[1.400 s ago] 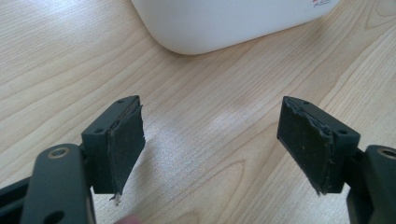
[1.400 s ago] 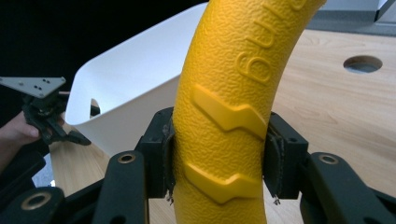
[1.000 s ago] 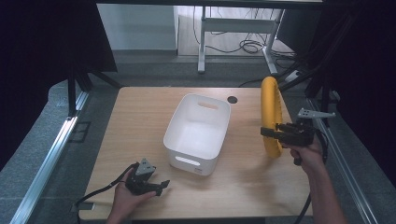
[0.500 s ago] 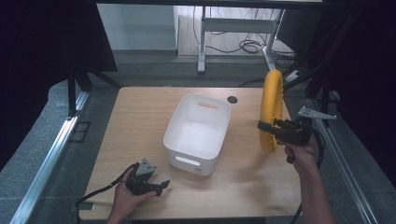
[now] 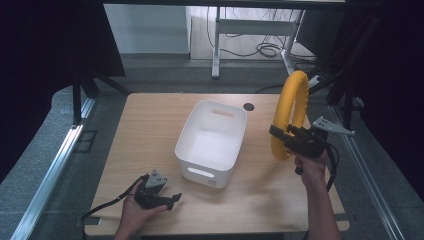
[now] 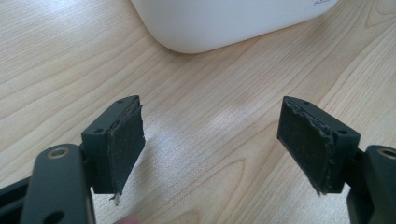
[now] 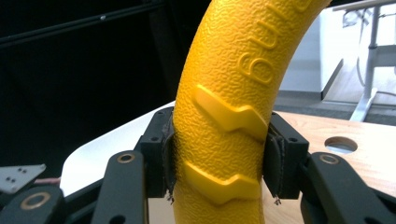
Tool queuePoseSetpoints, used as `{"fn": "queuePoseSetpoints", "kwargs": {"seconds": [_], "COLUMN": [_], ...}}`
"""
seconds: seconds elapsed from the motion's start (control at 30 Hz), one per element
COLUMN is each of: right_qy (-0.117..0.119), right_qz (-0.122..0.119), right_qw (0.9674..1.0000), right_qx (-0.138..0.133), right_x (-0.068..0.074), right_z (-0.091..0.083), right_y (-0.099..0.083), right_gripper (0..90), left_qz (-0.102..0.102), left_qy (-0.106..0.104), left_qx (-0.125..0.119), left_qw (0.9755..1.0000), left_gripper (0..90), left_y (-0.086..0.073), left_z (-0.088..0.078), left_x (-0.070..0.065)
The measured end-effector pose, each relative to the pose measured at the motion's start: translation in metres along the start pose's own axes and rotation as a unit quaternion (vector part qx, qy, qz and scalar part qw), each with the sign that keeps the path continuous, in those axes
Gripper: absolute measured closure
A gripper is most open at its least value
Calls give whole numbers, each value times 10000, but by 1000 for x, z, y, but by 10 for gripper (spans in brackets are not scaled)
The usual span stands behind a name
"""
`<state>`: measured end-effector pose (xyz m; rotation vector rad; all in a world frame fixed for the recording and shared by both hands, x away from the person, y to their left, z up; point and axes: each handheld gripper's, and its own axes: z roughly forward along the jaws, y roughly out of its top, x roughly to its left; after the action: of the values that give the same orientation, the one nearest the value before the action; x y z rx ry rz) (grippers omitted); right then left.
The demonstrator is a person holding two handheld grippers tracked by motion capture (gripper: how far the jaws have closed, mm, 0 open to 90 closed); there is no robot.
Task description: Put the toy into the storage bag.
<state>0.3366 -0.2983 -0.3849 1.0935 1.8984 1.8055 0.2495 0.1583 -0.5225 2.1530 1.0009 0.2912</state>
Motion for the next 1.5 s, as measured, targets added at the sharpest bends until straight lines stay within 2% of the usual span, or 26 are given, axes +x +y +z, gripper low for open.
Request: {"fn": "queuePoseSetpoints", "kwargs": {"seconds": [0.07,0.27,0.6,0.83,0.87,0.9,1.13,1.5], "right_qy": [-31,-357,-590,-801,-801,-856,-885,-840], "right_qz": [-15,-140,-251,-451,-451,-492,-603,-711], "right_qw": [10000,9980,9951,9896,9896,9877,9846,9821], "right_qx": [-46,-494,-755,-1105,-1105,-1210,-1381,-1527], "right_x": [2,18,42,59,59,64,77,92], "right_z": [0,6,20,24,24,24,27,33], "right_y": [-1,-7,-11,-7,-7,-6,-3,4], "right_gripper": [515,515,513,513,513,513,512,511], "left_qz": [-4,11,16,27,24,17,20,32], "left_qy": [-2,-3,-13,-21,-25,-28,-28,-36], "left_qx": [7,23,31,48,48,39,44,58], "left_qw": [10000,10000,10000,10000,10000,10000,10000,10000], "left_gripper": [229,229,229,228,228,228,226,226], "left_y": [0,0,0,0,0,0,0,0], "left_z": [0,0,1,1,1,1,1,1], "left_x": [0,0,0,0,0,0,0,0]}}
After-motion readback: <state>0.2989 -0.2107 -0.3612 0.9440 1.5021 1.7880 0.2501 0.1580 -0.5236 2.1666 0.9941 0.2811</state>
